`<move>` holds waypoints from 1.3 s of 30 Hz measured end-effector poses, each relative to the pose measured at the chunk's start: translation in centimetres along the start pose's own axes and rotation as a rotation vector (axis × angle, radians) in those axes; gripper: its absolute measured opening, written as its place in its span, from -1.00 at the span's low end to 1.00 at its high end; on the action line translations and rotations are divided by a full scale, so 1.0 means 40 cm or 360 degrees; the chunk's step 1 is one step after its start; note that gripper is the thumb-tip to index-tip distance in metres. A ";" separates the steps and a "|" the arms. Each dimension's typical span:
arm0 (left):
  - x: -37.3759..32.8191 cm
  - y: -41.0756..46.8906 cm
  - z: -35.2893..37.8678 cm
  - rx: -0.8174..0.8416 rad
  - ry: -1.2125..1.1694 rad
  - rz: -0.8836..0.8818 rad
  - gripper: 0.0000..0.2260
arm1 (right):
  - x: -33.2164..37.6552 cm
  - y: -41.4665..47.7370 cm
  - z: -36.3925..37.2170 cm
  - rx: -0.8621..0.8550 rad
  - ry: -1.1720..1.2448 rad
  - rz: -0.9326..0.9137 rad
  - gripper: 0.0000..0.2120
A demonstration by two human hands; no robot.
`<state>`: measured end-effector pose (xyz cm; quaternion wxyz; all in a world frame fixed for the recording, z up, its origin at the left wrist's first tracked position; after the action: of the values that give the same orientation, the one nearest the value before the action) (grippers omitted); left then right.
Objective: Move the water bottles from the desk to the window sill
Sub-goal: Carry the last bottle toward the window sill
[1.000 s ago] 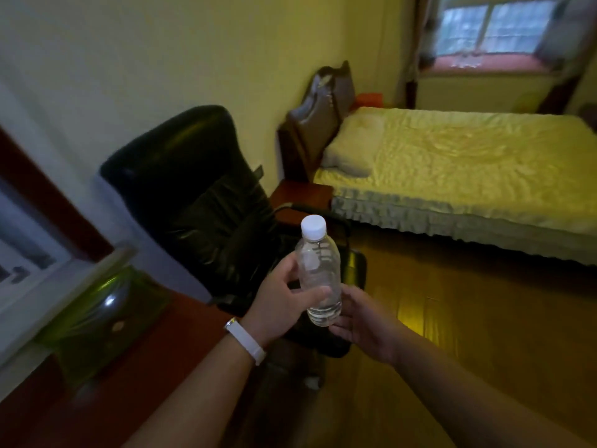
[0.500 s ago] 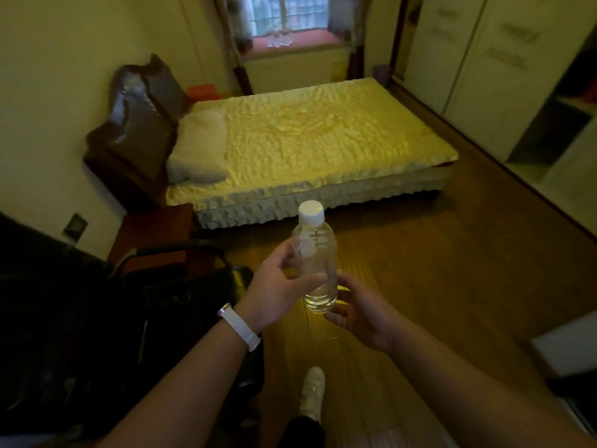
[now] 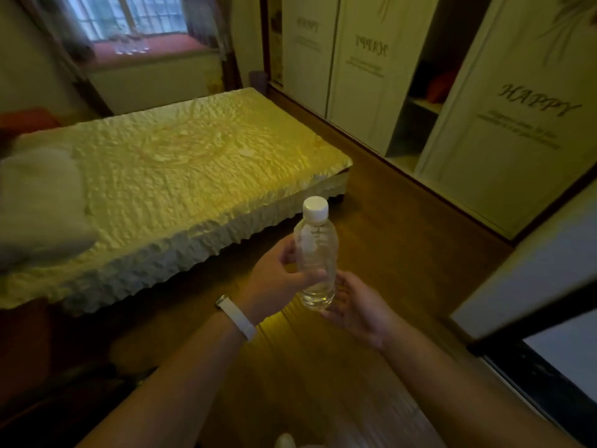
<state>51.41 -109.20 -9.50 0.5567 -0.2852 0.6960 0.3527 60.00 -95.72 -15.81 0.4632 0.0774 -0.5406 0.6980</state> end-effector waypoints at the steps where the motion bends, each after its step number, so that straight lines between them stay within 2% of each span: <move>1: 0.003 0.037 0.003 0.0029 -0.0002 0.0005 -0.44 | 0.023 0.013 -0.008 -0.0024 0.0022 -0.0009 -0.71; 6: 0.022 0.202 0.028 0.0189 -0.0012 0.0045 -0.51 | 0.139 0.075 -0.047 -0.0085 0.0078 -0.0075 -0.75; 13: 0.091 0.414 0.081 0.0332 -0.0035 0.0018 -0.47 | 0.269 0.194 -0.134 -0.0106 0.0168 -0.0102 -0.74; 21: 0.146 0.741 0.192 0.0345 -0.0029 -0.0029 -0.57 | 0.548 0.373 -0.299 -0.0129 0.0154 -0.0072 -0.72; 29: 0.117 1.090 0.313 0.0363 -0.0027 0.0007 -0.54 | 0.869 0.487 -0.437 -0.0114 0.0146 -0.0131 -0.79; 39: 0.161 1.409 0.368 0.0408 0.0020 0.0061 -0.51 | 1.117 0.659 -0.541 -0.0127 0.0143 -0.0148 -0.73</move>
<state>13.94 -64.15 -7.95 0.5773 -0.2004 0.7442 0.2695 24.26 -52.33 -15.32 0.5217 0.0526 -0.5425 0.6563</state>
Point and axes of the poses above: each hand's wrist, its own y-axis towards the middle knuckle, its own z-axis out of the palm, x = y × z, the point moved 4 cm from there along y, towards the middle knuckle, and after that the axes turned 10 degrees about z, right-handed, at the moved point
